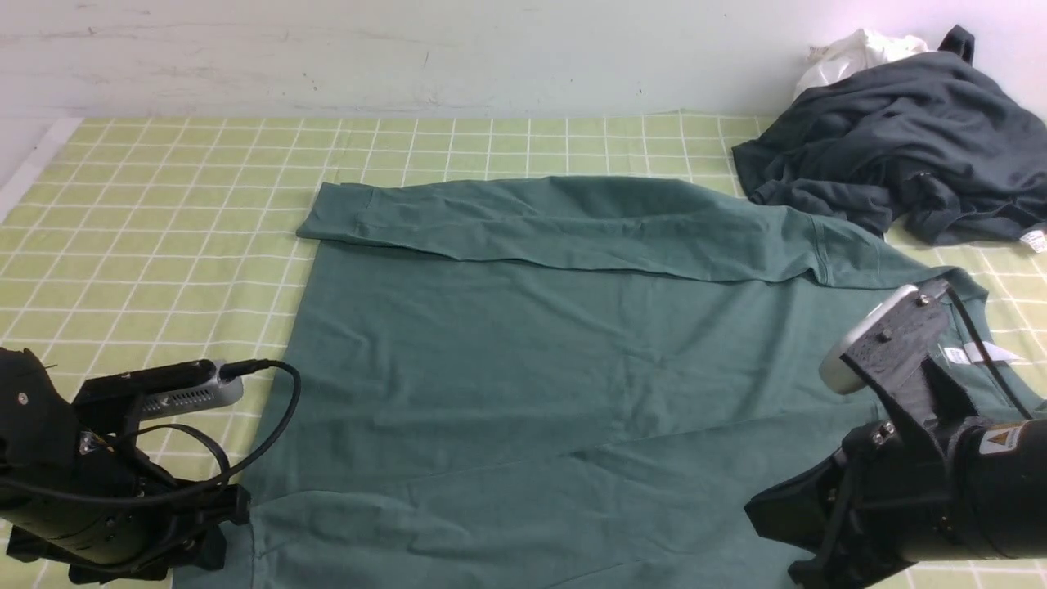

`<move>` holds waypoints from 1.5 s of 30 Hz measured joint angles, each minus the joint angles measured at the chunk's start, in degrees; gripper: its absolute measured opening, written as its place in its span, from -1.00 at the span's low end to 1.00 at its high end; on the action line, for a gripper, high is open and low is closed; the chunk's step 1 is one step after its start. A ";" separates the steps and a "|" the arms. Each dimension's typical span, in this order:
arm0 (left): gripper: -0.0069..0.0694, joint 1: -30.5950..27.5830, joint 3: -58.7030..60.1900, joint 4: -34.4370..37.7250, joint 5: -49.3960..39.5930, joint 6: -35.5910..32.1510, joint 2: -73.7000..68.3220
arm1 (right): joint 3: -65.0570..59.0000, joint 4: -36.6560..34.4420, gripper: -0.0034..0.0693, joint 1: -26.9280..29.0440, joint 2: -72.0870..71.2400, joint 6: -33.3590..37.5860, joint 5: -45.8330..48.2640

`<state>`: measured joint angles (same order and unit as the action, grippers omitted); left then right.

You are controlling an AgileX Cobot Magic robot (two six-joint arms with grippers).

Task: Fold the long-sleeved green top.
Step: Use the left arm to clamp the cuff closest to it, then use the left arm to drag and place the cuff at the centered position on the left edge of the fabric, then use the left arm to clamp the cuff farthest from it

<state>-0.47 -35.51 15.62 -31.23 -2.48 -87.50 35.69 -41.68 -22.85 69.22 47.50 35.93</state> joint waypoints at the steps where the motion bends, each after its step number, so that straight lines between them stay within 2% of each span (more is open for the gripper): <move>1: -0.16 0.00 0.00 0.10 0.00 0.00 0.00 | 0.00 -0.12 -0.95 0.00 0.00 0.05 0.01; 2: -0.16 0.00 0.00 0.10 0.00 0.00 0.08 | 0.00 -0.18 -0.95 0.00 0.00 0.01 0.01; 3: -0.36 0.00 0.00 1.13 0.00 0.00 0.47 | 0.00 -0.27 -0.95 0.00 0.00 0.19 0.01; 5: -0.62 0.00 0.06 1.69 0.00 -0.78 2.29 | 0.00 -0.40 -0.95 0.00 0.00 0.19 0.01; 7: -0.75 0.00 -0.26 1.96 -0.06 -2.88 5.28 | 0.00 -0.44 -0.95 0.00 0.00 0.19 -0.06; 17: -0.78 0.00 -12.06 4.70 1.42 -16.93 13.55 | 0.00 -0.44 -0.95 0.00 0.36 0.19 -0.79; 20: -0.78 0.00 -17.33 5.04 3.68 -19.10 11.19 | 0.00 -0.44 -0.95 0.00 1.12 0.19 -0.98; 28: -0.76 0.00 -33.68 7.37 3.82 -20.90 -10.81 | 0.00 -0.44 -0.95 0.00 2.11 0.19 -1.40; 30: -0.69 0.00 -38.03 6.44 2.75 -21.19 -15.92 | 0.00 -0.44 -0.95 0.00 2.17 0.19 -1.46; 35: -0.10 -0.10 -54.93 5.95 1.60 -21.11 -30.15 | 0.00 -0.44 -0.95 0.00 2.22 0.19 -2.16; 36: -0.04 -0.10 -55.59 5.99 1.60 -21.10 -31.08 | 0.00 -0.44 -0.95 0.00 2.22 0.19 -2.28; 37: 0.17 -0.17 -61.47 6.01 1.47 -20.66 -34.80 | 0.00 -0.44 -0.95 0.00 2.22 0.19 -2.67; 38: 0.29 -0.18 -64.09 6.01 1.28 -20.33 -37.13 | 0.00 -0.44 -0.95 0.00 2.22 0.19 -2.84; 42: 0.53 -0.22 -75.59 5.73 -1.73 -16.62 -45.48 | 0.00 -0.44 -0.95 0.00 2.22 0.24 -3.20; 45: 0.53 -0.34 -84.60 4.54 -4.74 -11.04 -51.60 | 0.00 -0.44 -0.95 0.00 2.22 0.30 -3.39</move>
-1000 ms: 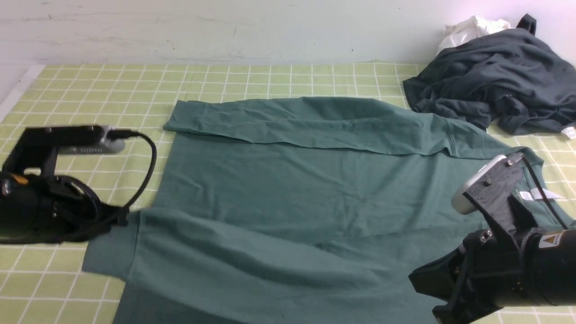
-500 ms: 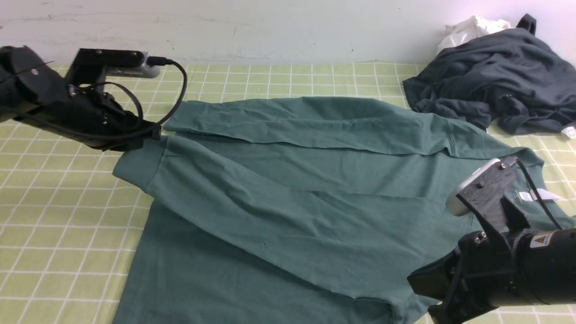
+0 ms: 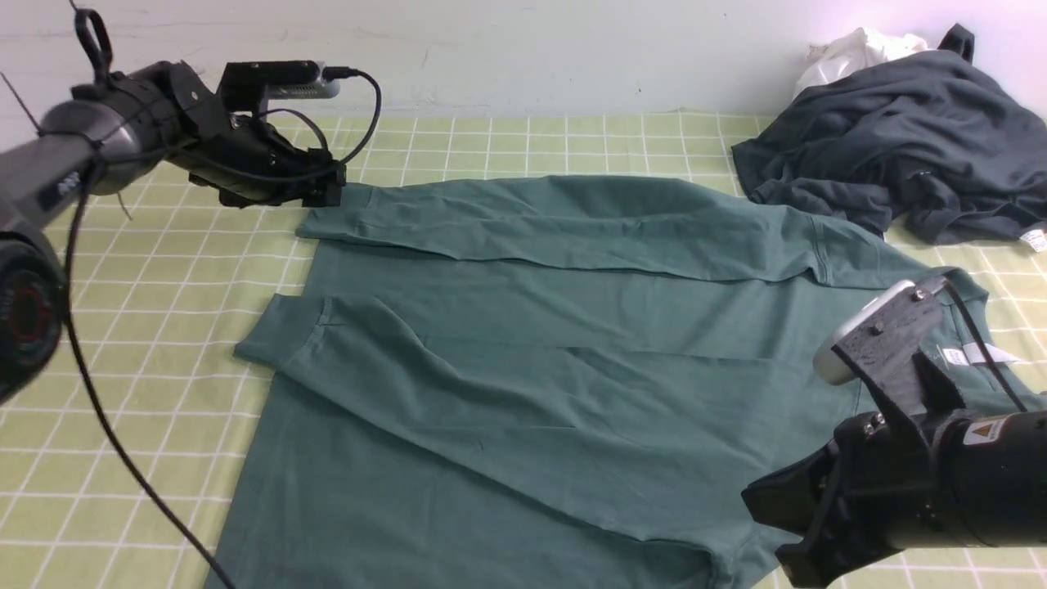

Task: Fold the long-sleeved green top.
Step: Use the left arm to clamp the cuff farthest from it, then use the left arm to drag and drop the cuff onto the cuff closest to the left arm

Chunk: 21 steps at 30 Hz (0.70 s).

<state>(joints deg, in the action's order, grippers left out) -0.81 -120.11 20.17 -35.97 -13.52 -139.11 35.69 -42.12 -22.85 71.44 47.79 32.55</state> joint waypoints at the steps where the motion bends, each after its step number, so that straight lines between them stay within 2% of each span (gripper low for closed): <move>1: 0.50 -0.07 -2.00 -0.17 -1.09 1.22 -1.71 | 0.00 0.00 -0.95 0.00 0.00 0.00 -0.06; 4: 0.28 -0.13 -8.05 -0.95 -6.27 3.38 -5.58 | 0.00 0.00 -0.95 0.00 0.31 0.05 -0.06; 6: 0.06 -0.18 -11.08 -2.25 -9.53 3.65 -7.30 | 0.00 0.00 -0.95 0.00 0.37 0.05 -0.06; 7: -0.11 -0.18 -12.10 -3.66 -11.27 3.70 -7.98 | 0.00 0.00 -0.95 0.00 0.37 0.05 -0.06; 8: -0.14 -0.18 -12.45 -3.84 -11.48 3.70 -8.05 | 0.00 0.00 -0.95 0.00 0.37 0.05 -0.06; 9: -0.41 -0.18 -13.16 -5.30 -13.87 3.70 -8.11 | 0.00 0.00 -0.95 0.00 0.37 0.05 -0.06; 12: -0.73 -0.18 -13.98 -7.32 -18.35 3.43 -6.89 | 0.00 0.00 -0.95 0.00 0.37 0.05 -0.06; 15: -0.80 -0.18 -14.94 -7.58 -22.50 2.83 -5.30 | 0.00 0.00 -0.95 0.00 0.37 0.05 -0.06; 18: -0.80 -0.18 -15.46 -6.80 -31.81 0.64 0.01 | 0.00 0.00 -0.95 0.00 0.39 0.10 -0.06; 21: -0.80 -0.01 -13.20 -6.40 -33.50 0.26 5.13 | 0.00 0.00 -0.95 0.00 0.39 0.10 0.01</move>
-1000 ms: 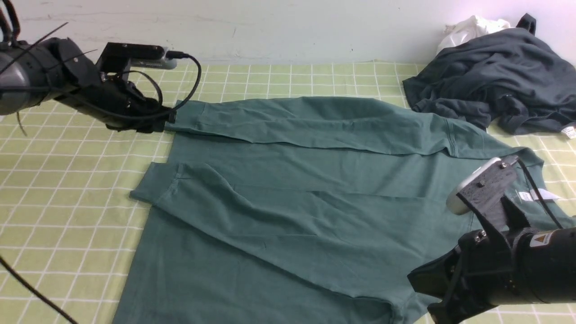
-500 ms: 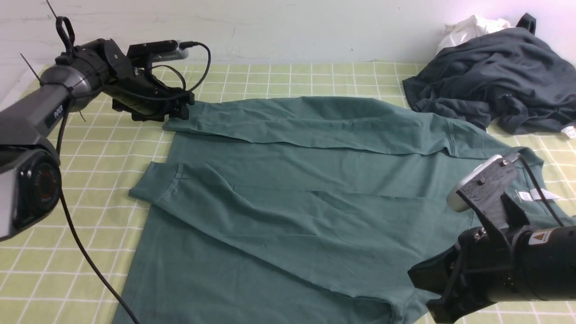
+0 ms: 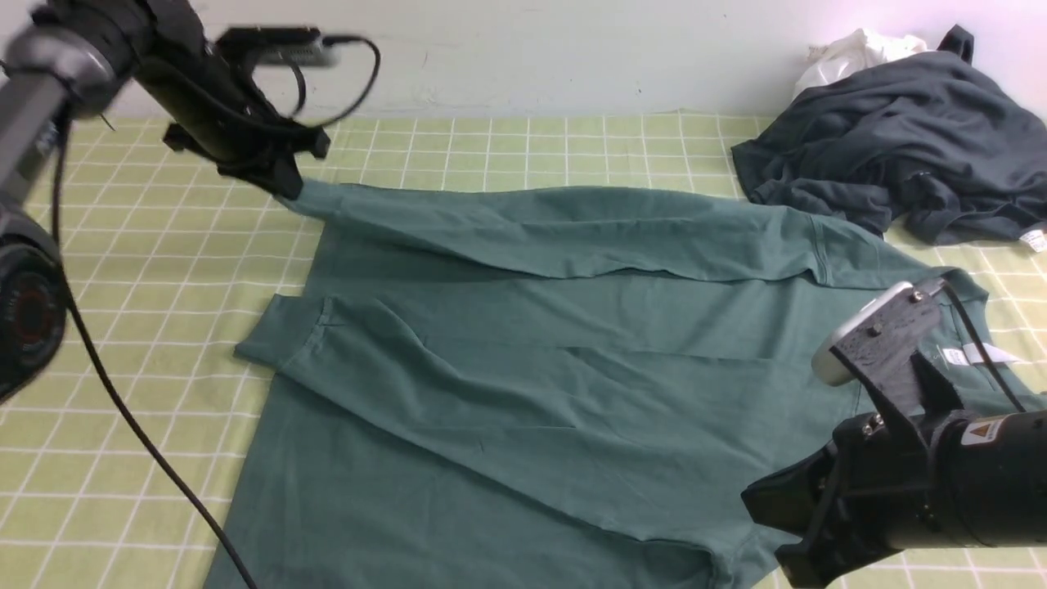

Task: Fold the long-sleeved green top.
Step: Use the left arm to drag and drop the cuff onto the cuff closest to the left arm, then use both arms simultaneously to clamp the lower edge of the clothing fabric

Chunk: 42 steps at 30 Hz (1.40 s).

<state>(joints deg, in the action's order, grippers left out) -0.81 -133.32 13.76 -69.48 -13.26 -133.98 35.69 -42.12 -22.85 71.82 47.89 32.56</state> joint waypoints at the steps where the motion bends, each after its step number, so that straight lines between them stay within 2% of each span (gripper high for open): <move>1: -0.80 0.31 2.54 -0.01 0.00 0.07 2.42 | 0.00 0.00 -0.95 0.00 0.00 0.00 0.24; 8: -0.80 3.59 34.11 -2.40 -0.84 0.25 21.61 | 0.06 0.20 -0.95 0.00 0.00 0.20 2.23; 10: -0.80 3.98 40.05 -3.74 -0.47 0.92 24.82 | 0.06 0.20 -0.95 0.00 0.00 0.90 2.72; 11: -0.80 4.40 45.91 -5.35 1.58 1.60 27.70 | 0.06 -0.11 -0.95 0.00 0.00 1.51 2.93; 15: -0.78 5.18 54.38 -7.05 6.99 2.03 30.15 | 0.06 -1.88 -0.95 0.00 0.00 2.61 2.97; 19: -0.59 6.63 57.93 -7.45 10.23 1.63 30.02 | 0.06 -3.28 -0.95 0.00 0.00 3.80 3.50; 21: -0.44 7.11 58.06 -7.63 10.32 1.34 30.19 | 0.06 -3.65 -0.95 0.00 0.00 4.46 4.40; 24: -0.10 7.23 58.71 -7.94 8.76 1.34 32.67 | 0.06 -3.90 -0.95 0.00 0.00 5.34 5.91; 28: 0.24 7.95 64.22 -8.39 4.80 0.67 39.03 | 0.06 -4.17 -0.95 0.00 0.00 6.02 8.95; 31: 0.33 10.07 71.43 -8.48 5.02 -5.88 42.87 | 0.06 -4.63 -0.95 0.00 0.00 6.97 11.04; 33: 0.36 13.56 78.66 -7.77 7.78 -17.84 45.05 | 0.06 -5.07 -0.95 0.00 0.00 8.38 12.16; 36: 0.36 16.79 86.15 -7.09 14.03 -31.72 45.63 | 0.06 -5.86 -0.95 0.00 0.00 9.78 13.06; 37: 0.36 16.79 86.59 -7.09 14.49 -32.43 45.63 | 0.06 -5.85 -0.95 0.00 0.00 9.86 13.06; 40: 0.35 17.47 92.12 -7.13 22.25 -40.10 45.33 | 0.06 -6.38 -0.95 0.00 0.00 10.33 13.63; 42: 0.27 17.47 94.48 -7.64 26.83 -42.15 44.70 | 0.06 -6.51 -0.95 0.00 0.00 10.38 13.63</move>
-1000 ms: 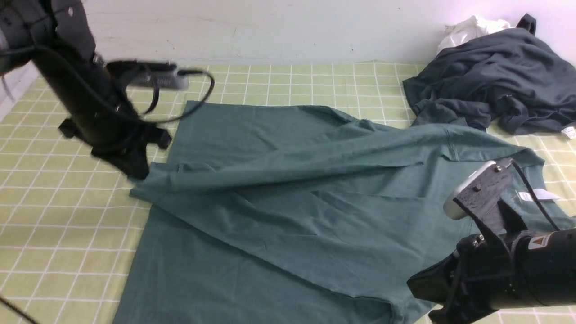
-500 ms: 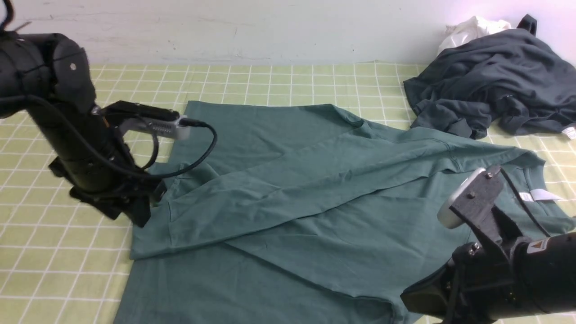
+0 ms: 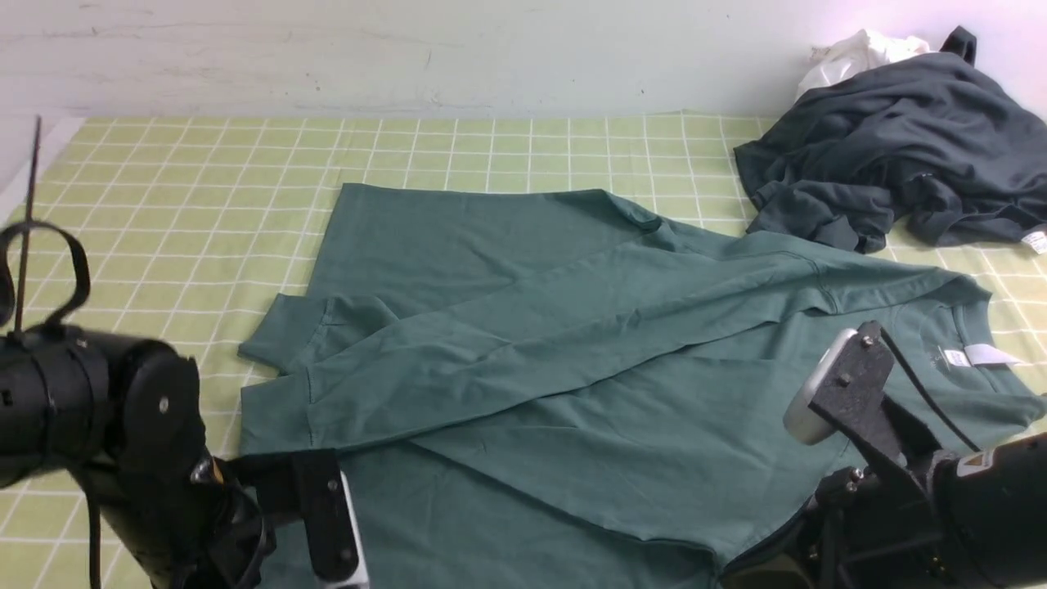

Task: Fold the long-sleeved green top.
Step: Use both arms simultaneously to clamp the lower edge of the clothing fabric

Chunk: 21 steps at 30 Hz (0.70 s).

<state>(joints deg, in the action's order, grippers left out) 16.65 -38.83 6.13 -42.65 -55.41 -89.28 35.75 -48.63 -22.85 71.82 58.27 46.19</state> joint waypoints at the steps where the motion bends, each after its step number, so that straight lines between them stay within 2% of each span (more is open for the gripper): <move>1: 0.20 0.00 0.27 -0.19 1.11 -0.25 -0.07 | 0.00 0.00 -0.95 0.00 0.00 0.07 0.00; 2: 0.20 0.00 0.34 -0.19 1.39 -0.26 -0.07 | 0.00 0.00 -0.95 0.00 0.00 0.07 0.00; 7: -0.44 0.00 0.69 -0.58 6.26 -0.24 0.12 | 0.00 0.00 -0.95 0.00 0.00 0.17 0.00; 10: -0.74 0.06 1.01 0.12 6.68 0.38 1.28 | 0.24 0.00 -0.95 0.00 -0.20 0.57 0.43; 16: -0.81 0.06 1.08 1.99 5.08 4.74 8.97 | 3.14 1.69 -0.95 0.00 -6.64 5.87 -0.91; 21: -0.81 0.06 1.08 2.17 5.06 6.97 13.87 | 3.59 15.58 -0.91 0.00 -6.64 6.65 -8.16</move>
<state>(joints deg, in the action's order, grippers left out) 16.71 -37.75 8.29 -37.59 -48.44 -75.41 39.34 -33.06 -22.85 65.19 64.91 38.03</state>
